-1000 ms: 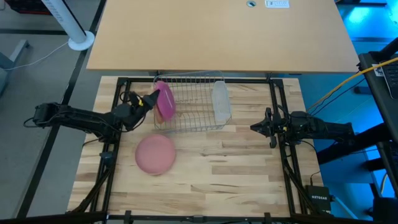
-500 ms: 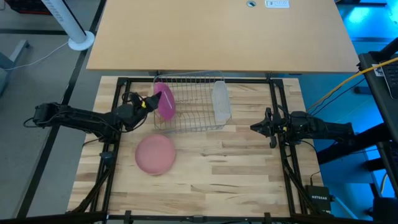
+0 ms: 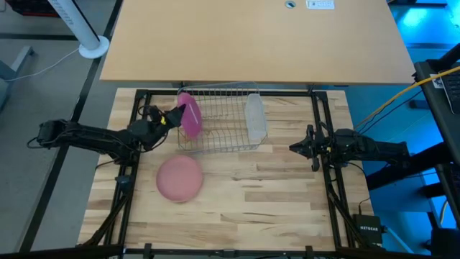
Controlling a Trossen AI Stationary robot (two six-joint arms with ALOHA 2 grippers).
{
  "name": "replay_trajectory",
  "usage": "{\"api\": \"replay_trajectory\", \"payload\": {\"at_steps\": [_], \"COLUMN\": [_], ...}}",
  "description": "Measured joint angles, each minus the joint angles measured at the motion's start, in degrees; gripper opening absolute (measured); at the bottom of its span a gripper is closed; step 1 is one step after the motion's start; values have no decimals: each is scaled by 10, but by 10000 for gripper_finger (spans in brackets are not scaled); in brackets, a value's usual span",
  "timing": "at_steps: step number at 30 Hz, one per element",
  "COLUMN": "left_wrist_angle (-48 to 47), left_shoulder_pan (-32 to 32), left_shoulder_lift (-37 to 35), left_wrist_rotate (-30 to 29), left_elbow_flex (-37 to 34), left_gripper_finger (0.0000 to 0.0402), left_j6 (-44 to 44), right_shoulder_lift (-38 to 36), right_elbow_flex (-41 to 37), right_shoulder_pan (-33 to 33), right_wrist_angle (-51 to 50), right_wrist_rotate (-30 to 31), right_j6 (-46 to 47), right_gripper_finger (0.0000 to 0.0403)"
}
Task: Sort dishes
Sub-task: Put the dark pink plate into the dish rack
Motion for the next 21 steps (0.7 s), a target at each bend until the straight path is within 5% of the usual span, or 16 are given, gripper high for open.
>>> {"api": "replay_trajectory", "payload": {"at_steps": [21], "left_wrist_angle": [-86], "left_shoulder_pan": [0], "left_shoulder_lift": [-4], "left_wrist_rotate": [53], "left_elbow_flex": [1], "left_gripper_finger": [129], "left_j6": [143], "right_shoulder_lift": [0], "right_elbow_flex": [0], "right_shoulder_pan": [0], "right_wrist_angle": [1], "right_wrist_rotate": [0], "right_j6": [16], "right_gripper_finger": [44]}}
